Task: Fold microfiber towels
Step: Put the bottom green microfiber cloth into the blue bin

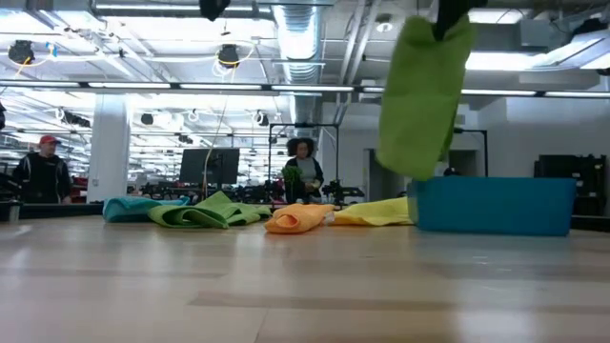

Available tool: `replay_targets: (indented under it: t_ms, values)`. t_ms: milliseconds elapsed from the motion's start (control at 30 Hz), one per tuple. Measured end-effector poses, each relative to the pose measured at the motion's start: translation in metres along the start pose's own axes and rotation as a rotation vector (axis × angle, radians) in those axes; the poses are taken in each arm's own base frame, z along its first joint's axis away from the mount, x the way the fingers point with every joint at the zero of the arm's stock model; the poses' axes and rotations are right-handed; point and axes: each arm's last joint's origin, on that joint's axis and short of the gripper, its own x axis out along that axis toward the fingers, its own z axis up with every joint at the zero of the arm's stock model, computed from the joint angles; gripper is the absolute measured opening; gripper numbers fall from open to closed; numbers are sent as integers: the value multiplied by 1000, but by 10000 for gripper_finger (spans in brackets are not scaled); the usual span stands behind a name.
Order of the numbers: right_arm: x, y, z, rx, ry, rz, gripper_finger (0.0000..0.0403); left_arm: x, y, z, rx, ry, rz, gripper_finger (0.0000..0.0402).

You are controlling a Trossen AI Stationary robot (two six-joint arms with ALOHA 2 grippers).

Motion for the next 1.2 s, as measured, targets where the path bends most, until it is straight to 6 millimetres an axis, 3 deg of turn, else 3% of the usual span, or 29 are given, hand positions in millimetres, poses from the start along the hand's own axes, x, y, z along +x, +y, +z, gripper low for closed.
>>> replay_targets:
  t_ms: [200, 433, 700, 967, 1200]
  values:
    - [3, -59, 3, 7, 59, -168, 16, -4, 20, 2, 34, 9, 89, 0]
    - [15, -99, 10, -83, 112, -302, 16, -6, 37, 3, 30, 23, 154, 0]
    - [51, -104, 12, -227, 141, -332, 16, -1, 43, -12, 19, 109, 175, 0]
    - [67, -113, 5, -271, 216, -373, 17, -1, 43, -15, 17, 137, 182, 0]
    - [68, -114, 5, -314, 226, -367, 18, -1, 44, -15, 17, 137, 187, 0]
